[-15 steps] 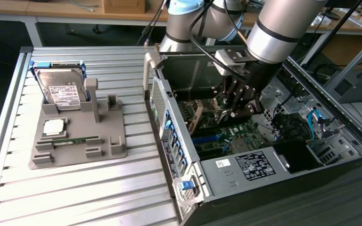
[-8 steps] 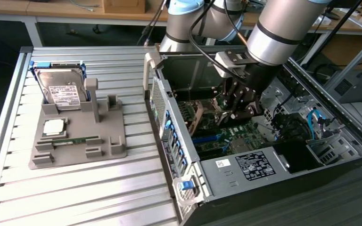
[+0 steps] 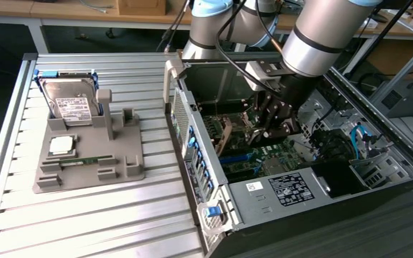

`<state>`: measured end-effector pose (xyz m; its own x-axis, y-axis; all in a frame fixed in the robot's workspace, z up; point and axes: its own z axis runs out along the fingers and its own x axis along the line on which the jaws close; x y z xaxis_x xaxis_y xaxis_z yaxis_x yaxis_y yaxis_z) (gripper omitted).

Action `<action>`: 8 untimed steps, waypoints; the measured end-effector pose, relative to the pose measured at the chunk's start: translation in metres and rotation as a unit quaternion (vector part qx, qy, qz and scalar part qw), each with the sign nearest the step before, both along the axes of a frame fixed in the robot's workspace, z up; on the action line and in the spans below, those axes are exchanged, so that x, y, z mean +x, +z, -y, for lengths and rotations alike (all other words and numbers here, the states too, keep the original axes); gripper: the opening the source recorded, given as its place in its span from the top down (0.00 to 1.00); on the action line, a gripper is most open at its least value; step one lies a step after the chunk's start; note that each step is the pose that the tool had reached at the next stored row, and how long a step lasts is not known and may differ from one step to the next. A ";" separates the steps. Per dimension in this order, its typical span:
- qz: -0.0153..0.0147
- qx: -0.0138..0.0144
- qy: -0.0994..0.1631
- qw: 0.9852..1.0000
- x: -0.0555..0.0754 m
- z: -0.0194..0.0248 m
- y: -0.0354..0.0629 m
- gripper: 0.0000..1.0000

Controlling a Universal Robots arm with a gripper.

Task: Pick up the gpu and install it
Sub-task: 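Insert the gpu into the slot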

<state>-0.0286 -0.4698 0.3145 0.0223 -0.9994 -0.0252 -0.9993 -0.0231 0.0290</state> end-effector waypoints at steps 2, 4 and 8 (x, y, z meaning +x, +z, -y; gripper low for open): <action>0.000 0.000 0.000 1.000 0.000 0.0009 -0.0007 0.73; 0.000 0.000 0.000 1.000 -0.001 0.0007 -0.0017 0.73; 0.000 0.000 -0.001 1.000 -0.001 -0.0030 -0.0038 0.73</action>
<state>-0.0298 -0.4668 0.3107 0.0201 -0.9995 -0.0249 -0.9994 -0.0209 0.0290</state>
